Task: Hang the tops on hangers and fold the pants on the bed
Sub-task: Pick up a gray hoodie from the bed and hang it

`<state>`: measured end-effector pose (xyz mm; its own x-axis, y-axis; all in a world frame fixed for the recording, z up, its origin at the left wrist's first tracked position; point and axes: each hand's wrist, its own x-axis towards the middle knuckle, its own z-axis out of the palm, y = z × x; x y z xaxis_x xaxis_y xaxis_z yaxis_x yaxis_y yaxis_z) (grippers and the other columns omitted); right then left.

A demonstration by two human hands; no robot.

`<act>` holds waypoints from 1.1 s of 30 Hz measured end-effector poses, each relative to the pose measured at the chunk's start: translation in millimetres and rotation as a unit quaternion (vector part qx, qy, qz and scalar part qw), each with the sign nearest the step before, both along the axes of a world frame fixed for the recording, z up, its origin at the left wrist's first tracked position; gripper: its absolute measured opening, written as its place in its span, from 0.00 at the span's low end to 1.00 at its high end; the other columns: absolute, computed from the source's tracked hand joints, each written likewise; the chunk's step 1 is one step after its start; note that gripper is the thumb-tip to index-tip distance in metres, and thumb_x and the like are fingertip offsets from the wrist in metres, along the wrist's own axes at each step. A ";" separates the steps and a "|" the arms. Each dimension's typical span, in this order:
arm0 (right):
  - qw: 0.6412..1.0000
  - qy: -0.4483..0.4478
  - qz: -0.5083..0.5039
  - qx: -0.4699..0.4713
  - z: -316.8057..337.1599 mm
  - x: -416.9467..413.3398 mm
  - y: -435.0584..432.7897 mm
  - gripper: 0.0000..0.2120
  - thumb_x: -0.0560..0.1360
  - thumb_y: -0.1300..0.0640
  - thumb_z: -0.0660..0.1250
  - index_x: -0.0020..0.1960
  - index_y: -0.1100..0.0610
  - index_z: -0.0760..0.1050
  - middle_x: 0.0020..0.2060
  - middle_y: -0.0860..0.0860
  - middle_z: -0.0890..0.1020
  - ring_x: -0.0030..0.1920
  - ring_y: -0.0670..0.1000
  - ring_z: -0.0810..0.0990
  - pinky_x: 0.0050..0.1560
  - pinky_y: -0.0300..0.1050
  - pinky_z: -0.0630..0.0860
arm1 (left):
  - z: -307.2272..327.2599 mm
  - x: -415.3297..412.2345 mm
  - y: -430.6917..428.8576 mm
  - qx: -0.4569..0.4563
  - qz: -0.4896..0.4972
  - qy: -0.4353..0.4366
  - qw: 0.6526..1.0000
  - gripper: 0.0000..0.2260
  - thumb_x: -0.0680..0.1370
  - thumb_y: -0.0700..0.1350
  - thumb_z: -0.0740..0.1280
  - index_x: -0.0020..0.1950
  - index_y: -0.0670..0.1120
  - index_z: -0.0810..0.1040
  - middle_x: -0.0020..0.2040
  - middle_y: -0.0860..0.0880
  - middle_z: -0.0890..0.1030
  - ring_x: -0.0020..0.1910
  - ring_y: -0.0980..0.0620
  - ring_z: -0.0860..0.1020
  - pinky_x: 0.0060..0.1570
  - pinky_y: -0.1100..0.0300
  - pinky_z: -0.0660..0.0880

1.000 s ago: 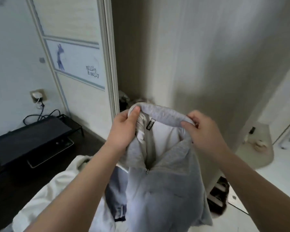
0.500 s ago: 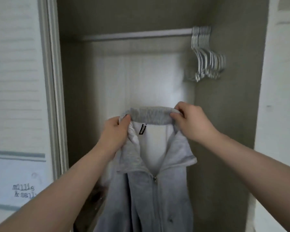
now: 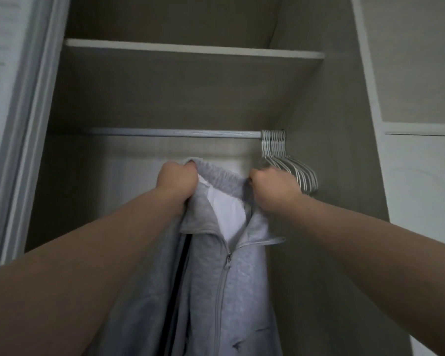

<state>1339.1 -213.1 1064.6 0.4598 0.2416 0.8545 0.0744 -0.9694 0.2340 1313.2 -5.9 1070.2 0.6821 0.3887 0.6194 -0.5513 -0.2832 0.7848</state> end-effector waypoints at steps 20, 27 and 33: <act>0.985 -0.047 -0.156 0.053 60.6 101.1 -49.4 0.16 0.81 0.60 0.58 0.66 0.56 0.76 0.63 0.57 0.77 0.64 0.61 0.76 0.60 0.53 0.73 | 39.8 47.1 2.6 0.038 0.037 -0.016 0.998 0.18 0.81 0.49 0.65 0.62 0.35 0.77 0.57 0.36 0.82 0.56 0.37 0.81 0.60 0.43 0.79; 0.984 -0.047 -0.057 0.163 69.8 95.7 -63.3 0.16 0.79 0.66 0.58 0.65 0.64 0.73 0.60 0.63 0.74 0.62 0.66 0.76 0.58 0.57 0.75 | 34.1 47.1 2.3 0.035 0.032 -0.012 0.999 0.15 0.81 0.48 0.65 0.57 0.36 0.78 0.50 0.39 0.82 0.52 0.38 0.82 0.57 0.42 0.80; 0.972 -0.057 0.028 0.225 70.2 63.6 -70.3 0.15 0.76 0.62 0.65 0.61 0.64 0.70 0.58 0.64 0.75 0.58 0.70 0.78 0.55 0.60 0.76 | 25.7 34.0 -2.4 0.029 0.020 -0.018 0.999 0.13 0.81 0.48 0.65 0.52 0.37 0.78 0.43 0.42 0.79 0.50 0.38 0.82 0.57 0.43 0.80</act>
<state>1402.7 -283.5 1134.8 0.3530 -0.1468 0.9240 0.1275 -0.9708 -0.2030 1347.2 -8.3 1095.9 0.6432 0.3785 0.6656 -0.5659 -0.3506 0.7462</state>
